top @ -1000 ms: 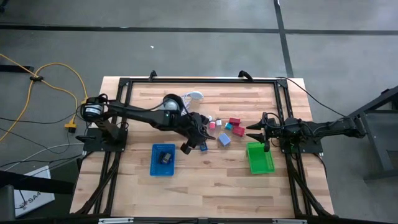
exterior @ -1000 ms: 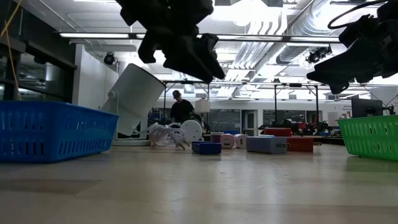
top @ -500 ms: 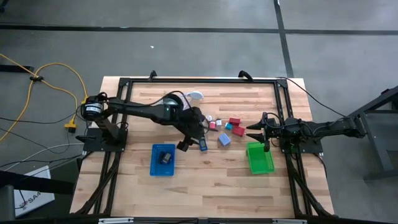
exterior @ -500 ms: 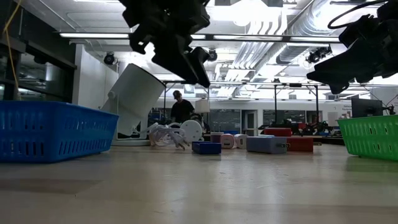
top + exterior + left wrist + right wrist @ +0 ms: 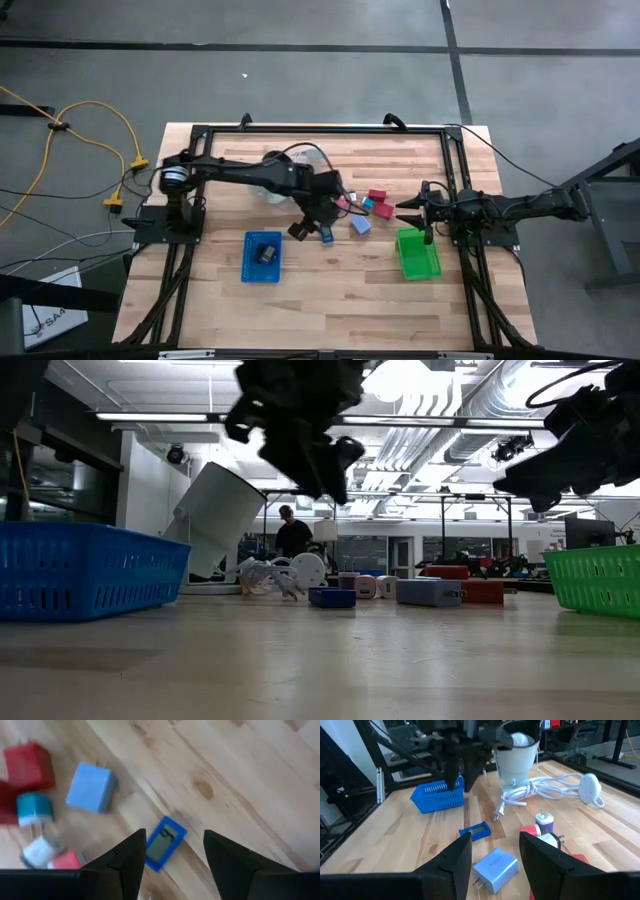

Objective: Pick & Place Office items
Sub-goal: Put the blue digital timer into the blue bin

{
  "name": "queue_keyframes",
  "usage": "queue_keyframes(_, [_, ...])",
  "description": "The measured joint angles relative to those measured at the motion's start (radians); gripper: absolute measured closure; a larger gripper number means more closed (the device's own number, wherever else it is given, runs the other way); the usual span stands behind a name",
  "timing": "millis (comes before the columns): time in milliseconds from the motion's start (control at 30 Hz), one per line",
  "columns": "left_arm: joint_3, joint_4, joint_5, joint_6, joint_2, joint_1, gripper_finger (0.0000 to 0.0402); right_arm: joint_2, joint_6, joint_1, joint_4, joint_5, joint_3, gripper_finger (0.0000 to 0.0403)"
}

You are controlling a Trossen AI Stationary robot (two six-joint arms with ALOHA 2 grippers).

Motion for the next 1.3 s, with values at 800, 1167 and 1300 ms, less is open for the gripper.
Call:
queue_keyframes(800, [0.074, -0.037, -0.091, 0.214, 0.139, -0.037, 0.0212, 0.008, 0.000, 0.000, 0.001, 0.002, 0.000, 0.0250])
queue_keyframes(1167, [0.074, -0.018, -0.091, 0.144, 0.139, -0.043, 0.0212, 0.008, 0.000, 0.000, 0.001, 0.001, 0.000, 0.0250])
queue_keyframes(1300, [0.074, -0.013, -0.091, 0.141, 0.139, -0.049, 0.0210, 0.008, 0.000, 0.000, 0.001, 0.001, 0.000, 0.0250])
